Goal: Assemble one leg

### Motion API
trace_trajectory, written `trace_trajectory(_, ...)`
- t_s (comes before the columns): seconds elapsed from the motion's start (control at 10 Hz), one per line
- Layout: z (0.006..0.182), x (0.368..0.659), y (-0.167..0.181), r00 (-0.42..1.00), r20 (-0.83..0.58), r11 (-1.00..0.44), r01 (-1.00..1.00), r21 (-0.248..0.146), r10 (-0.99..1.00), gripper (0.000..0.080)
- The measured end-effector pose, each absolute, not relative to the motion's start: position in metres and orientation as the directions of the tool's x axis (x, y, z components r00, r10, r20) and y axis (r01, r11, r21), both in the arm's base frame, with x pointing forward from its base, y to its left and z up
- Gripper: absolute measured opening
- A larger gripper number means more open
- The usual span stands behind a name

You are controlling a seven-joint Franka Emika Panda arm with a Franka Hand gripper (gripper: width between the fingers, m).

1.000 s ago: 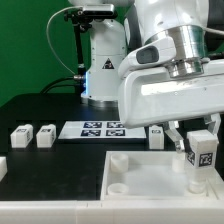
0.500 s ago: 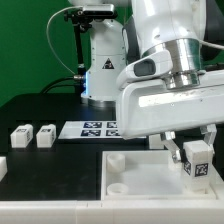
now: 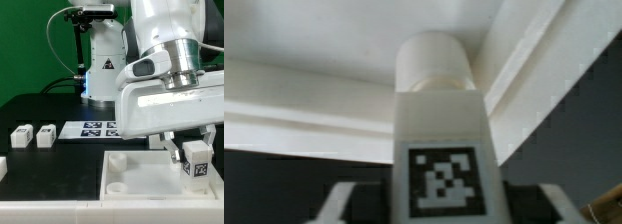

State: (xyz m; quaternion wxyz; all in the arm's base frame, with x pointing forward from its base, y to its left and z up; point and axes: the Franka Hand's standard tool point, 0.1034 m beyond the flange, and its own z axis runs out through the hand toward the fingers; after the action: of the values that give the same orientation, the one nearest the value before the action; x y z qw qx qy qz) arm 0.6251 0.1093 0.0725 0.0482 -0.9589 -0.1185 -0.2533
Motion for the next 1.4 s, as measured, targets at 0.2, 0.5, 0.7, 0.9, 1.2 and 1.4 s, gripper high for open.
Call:
trace_trajectory(0.2,0.072,0.625,0.109,0.844,0.497,-0.967,0.252,-0.032,0.203,0.0593)
trace_trajectory(0.5,0.072,0.625,0.109,0.844,0.497,-0.967,0.252,-0.032,0.203,0.0647)
trace_trajectory(0.7,0.072,0.625,0.109,0.844,0.497,-0.967,0.252,-0.032,0.203,0.0649)
trace_trajectory(0.9,0.077,0.626,0.109,0.861,0.465,-0.967,0.253,-0.039,0.207,0.0649)
trace_trajectory(1.2,0.093,0.638,0.105,0.884,0.416,-0.966,0.254,-0.045,0.213,0.0649)
trace_trajectory(1.4,0.087,0.632,0.112,0.953,0.207,-0.965,0.245,-0.099,0.221,0.0649)
